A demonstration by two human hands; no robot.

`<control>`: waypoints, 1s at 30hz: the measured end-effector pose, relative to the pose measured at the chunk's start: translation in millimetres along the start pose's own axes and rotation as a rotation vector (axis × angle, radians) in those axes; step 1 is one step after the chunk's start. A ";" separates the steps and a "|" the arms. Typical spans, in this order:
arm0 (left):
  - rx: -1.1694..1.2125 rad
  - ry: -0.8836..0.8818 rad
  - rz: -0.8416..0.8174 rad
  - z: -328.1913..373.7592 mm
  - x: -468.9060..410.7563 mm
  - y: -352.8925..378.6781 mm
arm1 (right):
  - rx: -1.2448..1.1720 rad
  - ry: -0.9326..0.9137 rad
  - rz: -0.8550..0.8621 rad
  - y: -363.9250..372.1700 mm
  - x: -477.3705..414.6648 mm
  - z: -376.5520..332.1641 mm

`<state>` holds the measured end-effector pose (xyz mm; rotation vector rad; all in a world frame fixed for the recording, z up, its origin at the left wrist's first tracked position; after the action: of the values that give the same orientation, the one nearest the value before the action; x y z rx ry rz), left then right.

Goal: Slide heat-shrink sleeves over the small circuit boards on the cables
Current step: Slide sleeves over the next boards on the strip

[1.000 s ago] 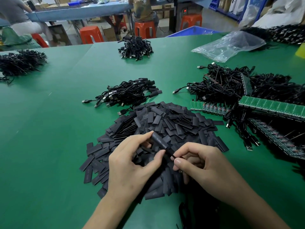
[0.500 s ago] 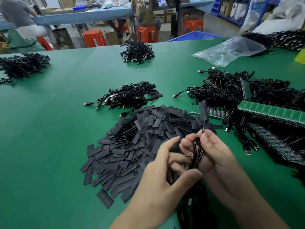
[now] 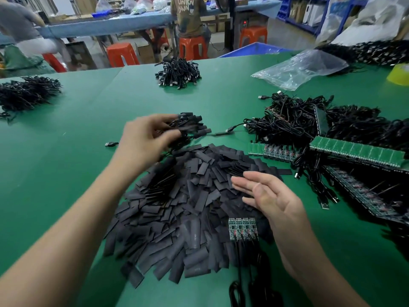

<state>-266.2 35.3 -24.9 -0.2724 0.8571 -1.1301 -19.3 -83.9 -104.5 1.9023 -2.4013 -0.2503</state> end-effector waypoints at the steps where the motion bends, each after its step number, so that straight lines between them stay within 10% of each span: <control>1: -0.035 0.005 0.044 -9.8 -19.4 1.3 | 0.009 -0.007 -0.005 0.0 0.3 -0.5; 13: -0.393 0.078 0.063 -28.1 -40.5 18.0 | 0.026 -0.045 0.026 -6.5 -3.4 0.2; 20: -0.190 0.110 -0.528 42.6 113.6 33.8 | 0.091 -0.066 0.088 -10.4 -5.2 -0.1; 30: -0.130 0.133 -0.334 45.3 157.0 38.5 | 0.551 -0.296 0.002 -8.2 -2.0 -1.6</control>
<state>-182.9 -95.1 -89.9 -0.4644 1.0307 -1.4160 -10.7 -83.9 -104.2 2.2019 -2.8999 0.1666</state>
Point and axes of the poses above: each hand's wrist, its own x-axis away from the middle knuckle, its own y-axis out of the palm, z = x × y, the point moved 3 cm from there along -x, towards the middle knuckle, and after that the axes turned 14 degrees about z, right-handed, at the moved point
